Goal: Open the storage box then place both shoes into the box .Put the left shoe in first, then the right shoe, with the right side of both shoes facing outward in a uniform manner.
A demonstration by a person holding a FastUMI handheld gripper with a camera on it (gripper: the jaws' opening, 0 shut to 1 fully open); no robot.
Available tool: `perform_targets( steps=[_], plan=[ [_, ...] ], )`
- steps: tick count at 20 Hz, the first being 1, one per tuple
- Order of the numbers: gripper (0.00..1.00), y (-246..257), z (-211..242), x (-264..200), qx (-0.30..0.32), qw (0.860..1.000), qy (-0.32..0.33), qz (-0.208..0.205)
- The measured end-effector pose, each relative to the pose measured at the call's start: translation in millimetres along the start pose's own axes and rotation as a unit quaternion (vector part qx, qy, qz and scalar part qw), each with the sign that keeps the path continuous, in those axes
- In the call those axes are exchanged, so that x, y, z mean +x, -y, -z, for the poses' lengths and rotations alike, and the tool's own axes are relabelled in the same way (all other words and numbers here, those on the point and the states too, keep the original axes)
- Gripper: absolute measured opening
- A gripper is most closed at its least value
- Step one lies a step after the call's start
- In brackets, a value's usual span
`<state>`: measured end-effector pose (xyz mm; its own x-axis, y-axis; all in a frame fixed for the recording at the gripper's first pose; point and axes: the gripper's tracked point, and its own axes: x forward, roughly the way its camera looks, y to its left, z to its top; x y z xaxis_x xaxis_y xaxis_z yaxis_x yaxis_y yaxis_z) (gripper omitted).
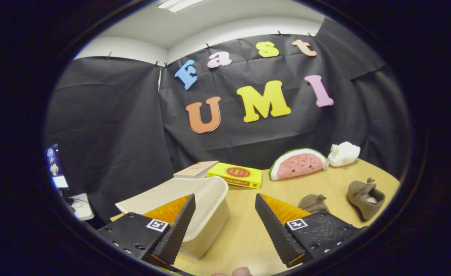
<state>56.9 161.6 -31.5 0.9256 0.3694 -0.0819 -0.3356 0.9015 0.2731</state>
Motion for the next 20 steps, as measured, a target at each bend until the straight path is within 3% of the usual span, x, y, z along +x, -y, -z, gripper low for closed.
perform_targets(
  steps=[10, 17, 20],
  plan=[
    [0.95, -29, 43, 52, 0.132, 0.987, -0.079, -0.043],
    [0.95, -48, 59, 66, 0.227, 0.962, -0.131, -0.081],
    [0.84, -51, 55, 63, 0.259, 0.952, -0.140, -0.089]
  ],
)
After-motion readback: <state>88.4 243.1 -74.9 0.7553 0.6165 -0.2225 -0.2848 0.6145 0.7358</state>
